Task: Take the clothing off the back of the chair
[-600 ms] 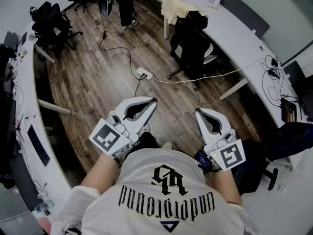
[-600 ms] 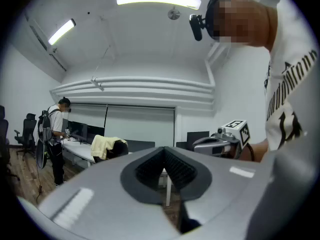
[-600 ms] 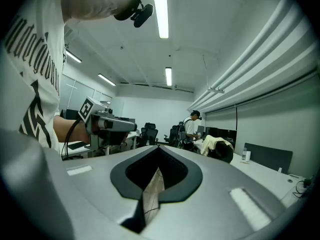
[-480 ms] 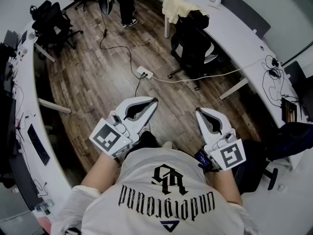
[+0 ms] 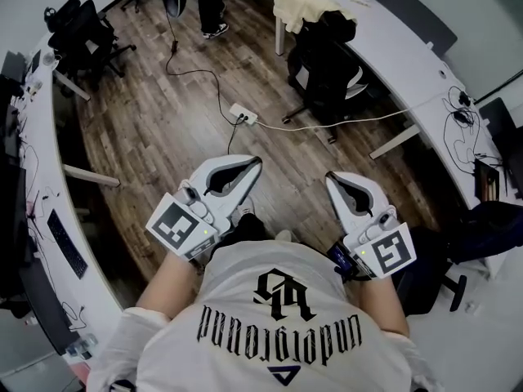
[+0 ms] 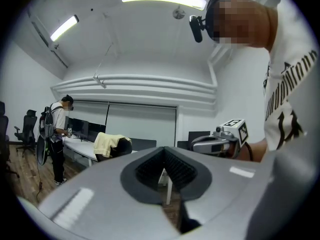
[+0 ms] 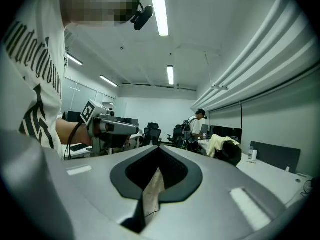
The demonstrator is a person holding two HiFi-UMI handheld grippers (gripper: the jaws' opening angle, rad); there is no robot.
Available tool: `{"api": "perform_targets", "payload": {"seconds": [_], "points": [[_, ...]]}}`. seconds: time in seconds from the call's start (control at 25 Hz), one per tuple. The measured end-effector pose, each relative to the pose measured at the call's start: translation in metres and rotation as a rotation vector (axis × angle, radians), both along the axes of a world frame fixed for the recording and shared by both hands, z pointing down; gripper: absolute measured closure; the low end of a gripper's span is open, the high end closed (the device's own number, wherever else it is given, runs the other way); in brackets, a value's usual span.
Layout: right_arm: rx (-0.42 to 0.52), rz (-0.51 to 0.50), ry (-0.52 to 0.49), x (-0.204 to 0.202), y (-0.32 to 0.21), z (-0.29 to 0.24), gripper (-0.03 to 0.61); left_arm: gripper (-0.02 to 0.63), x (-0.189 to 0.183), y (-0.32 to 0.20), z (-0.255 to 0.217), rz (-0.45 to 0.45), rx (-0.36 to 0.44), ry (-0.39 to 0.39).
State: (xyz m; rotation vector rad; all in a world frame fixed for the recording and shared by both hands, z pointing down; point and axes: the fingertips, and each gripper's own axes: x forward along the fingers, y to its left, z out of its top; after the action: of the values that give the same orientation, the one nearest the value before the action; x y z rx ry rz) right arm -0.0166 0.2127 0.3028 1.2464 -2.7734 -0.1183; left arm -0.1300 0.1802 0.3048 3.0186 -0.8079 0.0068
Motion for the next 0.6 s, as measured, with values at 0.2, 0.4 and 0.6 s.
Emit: {"api": "perform_targets", "payload": {"seconds": [0.2,0.4,0.6], "points": [[-0.012,0.0,0.007,-0.014,-0.03,0.003,0.572,0.564,-0.016,-0.031,0.007,-0.006,-0.024,0.001],[-0.029,-0.001,0.012,-0.034,-0.069,0.009,0.572,0.563,-0.033,-0.071,0.014,0.013,-0.034,0.001],[-0.029,0.036,0.016,-0.052,-0.116,0.005,0.572,0.564,-0.053,-0.121,0.013,0.045,-0.046,0.01]]}}
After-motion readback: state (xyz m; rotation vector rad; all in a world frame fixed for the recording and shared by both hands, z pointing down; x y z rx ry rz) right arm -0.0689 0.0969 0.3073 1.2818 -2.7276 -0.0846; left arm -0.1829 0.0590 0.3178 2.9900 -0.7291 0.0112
